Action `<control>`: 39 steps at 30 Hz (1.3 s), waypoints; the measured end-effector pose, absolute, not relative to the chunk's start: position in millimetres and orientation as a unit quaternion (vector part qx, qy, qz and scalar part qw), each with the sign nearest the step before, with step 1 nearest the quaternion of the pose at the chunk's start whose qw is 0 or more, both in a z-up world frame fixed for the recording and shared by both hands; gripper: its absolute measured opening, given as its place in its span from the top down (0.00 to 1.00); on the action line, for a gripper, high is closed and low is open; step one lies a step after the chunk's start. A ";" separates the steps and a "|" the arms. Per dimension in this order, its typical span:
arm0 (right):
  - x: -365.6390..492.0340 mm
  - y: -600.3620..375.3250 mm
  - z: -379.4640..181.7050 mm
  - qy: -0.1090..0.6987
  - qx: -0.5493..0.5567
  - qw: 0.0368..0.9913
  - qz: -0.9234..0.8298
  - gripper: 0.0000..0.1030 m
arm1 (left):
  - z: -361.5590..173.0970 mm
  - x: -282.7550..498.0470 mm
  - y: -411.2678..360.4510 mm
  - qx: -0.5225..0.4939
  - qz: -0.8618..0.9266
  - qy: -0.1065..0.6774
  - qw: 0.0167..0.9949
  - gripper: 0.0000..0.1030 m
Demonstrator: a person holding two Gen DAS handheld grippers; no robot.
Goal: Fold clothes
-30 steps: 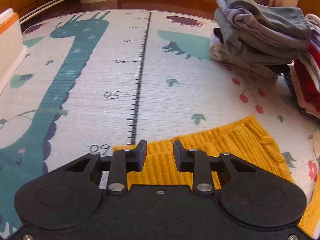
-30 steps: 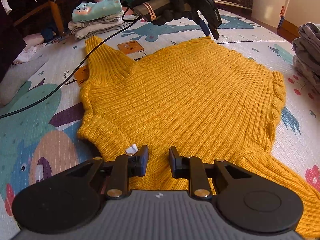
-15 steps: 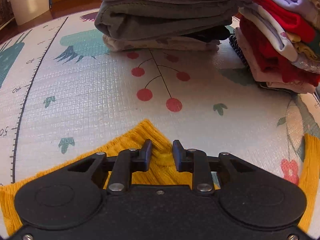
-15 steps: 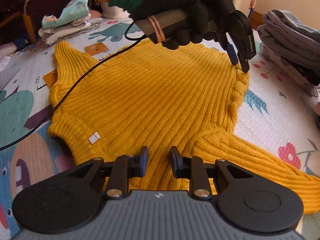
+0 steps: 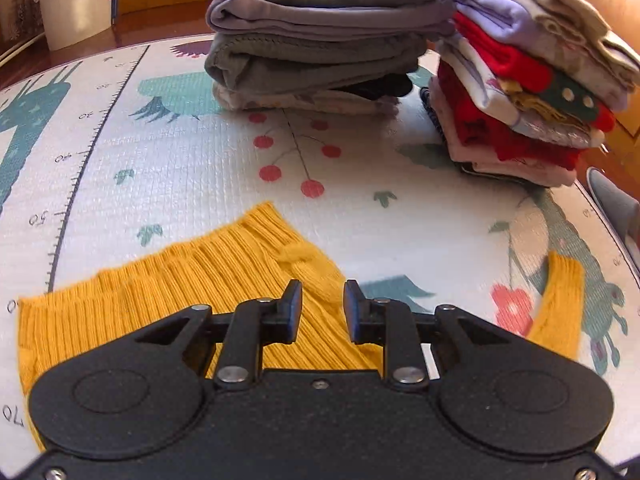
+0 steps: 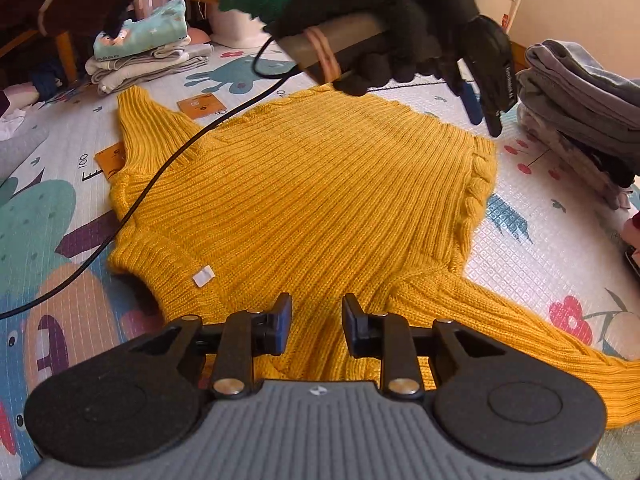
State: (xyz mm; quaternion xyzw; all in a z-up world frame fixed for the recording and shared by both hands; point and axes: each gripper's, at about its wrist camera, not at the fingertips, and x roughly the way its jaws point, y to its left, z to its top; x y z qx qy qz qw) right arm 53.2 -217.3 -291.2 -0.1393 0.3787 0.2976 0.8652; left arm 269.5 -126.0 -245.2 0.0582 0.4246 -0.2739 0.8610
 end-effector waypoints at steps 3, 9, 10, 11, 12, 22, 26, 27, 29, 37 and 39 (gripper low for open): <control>54.0 -223.5 -289.9 0.372 -0.134 0.873 0.286 0.72 | -248.9 230.1 -139.7 0.083 -0.297 0.410 0.859 0.78; 53.0 -233.9 -304.8 0.383 -0.120 0.874 0.275 0.69 | -279.8 219.8 -175.8 0.146 -0.298 0.419 0.845 0.77; 49.7 -235.1 -307.6 0.377 -0.119 0.876 0.277 0.68 | -277.6 220.2 -180.0 0.153 -0.299 0.420 0.843 0.77; 48.3 -234.7 -308.1 0.376 -0.122 0.876 0.276 0.68 | -273.8 220.0 -182.0 0.153 -0.302 0.420 0.842 0.77; 49.4 -233.5 -306.5 0.381 -0.122 0.874 0.275 0.68 | -267.2 216.9 -178.9 0.143 -0.308 0.416 0.843 0.77; 55.9 -322.0 -282.1 0.395 0.016 0.894 0.210 0.68 | -232.9 150.7 -159.1 0.115 -0.299 0.406 0.856 0.48; 64.8 -398.4 -292.3 0.402 0.179 0.892 0.102 0.67 | -234.7 127.6 -167.8 0.107 -0.320 0.422 0.842 0.43; 65.8 -419.4 -297.5 0.395 0.229 0.887 0.070 0.67 | -235.7 123.5 -169.4 0.105 -0.323 0.425 0.839 0.42; 66.4 -453.5 -308.9 0.378 0.308 0.873 0.013 0.64 | -237.8 115.4 -172.5 0.103 -0.328 0.431 0.834 0.42; 70.4 -526.4 -349.9 0.329 0.439 0.832 -0.087 0.61 | -242.8 103.6 -175.0 0.078 -0.329 0.450 0.826 0.42; 72.8 -531.1 -350.6 0.323 0.444 0.832 -0.081 0.60 | -242.7 104.2 -176.1 0.078 -0.329 0.450 0.826 0.42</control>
